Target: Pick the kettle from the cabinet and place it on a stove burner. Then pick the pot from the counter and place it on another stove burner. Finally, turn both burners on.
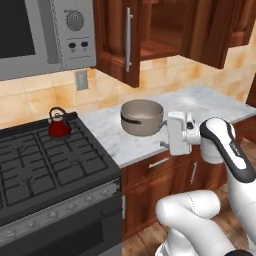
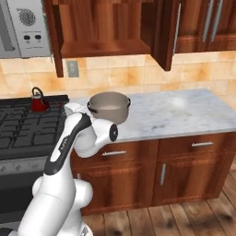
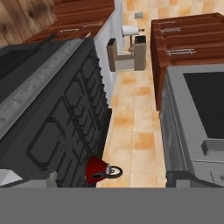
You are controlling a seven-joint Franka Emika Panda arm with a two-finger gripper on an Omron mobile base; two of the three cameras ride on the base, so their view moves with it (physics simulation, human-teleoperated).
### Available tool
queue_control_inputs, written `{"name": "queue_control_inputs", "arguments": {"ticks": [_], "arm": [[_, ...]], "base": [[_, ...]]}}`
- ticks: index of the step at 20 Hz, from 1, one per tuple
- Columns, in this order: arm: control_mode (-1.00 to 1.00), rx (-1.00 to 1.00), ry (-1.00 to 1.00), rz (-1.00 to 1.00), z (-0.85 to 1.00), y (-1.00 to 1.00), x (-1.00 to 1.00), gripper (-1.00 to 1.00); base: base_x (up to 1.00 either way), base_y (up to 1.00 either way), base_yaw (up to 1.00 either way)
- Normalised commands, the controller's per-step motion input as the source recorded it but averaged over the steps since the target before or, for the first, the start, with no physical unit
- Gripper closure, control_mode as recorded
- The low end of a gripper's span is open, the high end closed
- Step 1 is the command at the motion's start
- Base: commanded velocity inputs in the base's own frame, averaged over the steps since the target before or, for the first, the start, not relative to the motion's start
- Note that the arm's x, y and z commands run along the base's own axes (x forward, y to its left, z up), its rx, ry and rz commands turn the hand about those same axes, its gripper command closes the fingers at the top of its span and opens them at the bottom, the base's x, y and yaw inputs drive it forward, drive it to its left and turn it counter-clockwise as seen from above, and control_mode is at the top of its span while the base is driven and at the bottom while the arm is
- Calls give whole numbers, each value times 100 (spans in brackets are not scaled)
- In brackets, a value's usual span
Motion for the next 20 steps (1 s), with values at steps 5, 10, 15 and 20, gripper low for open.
{"name": "queue_control_inputs", "arguments": {"ticks": [5,10,15,20], "arm": [[100,0,0,0,0,0,0,-100],[100,0,0,0,0,0,0,-100],[100,0,0,0,0,0,0,-100],[100,0,0,0,0,0,0,-100]], "base": [[7,-51,0],[38,-29,0],[51,-8,-4],[66,0,-6]]}}
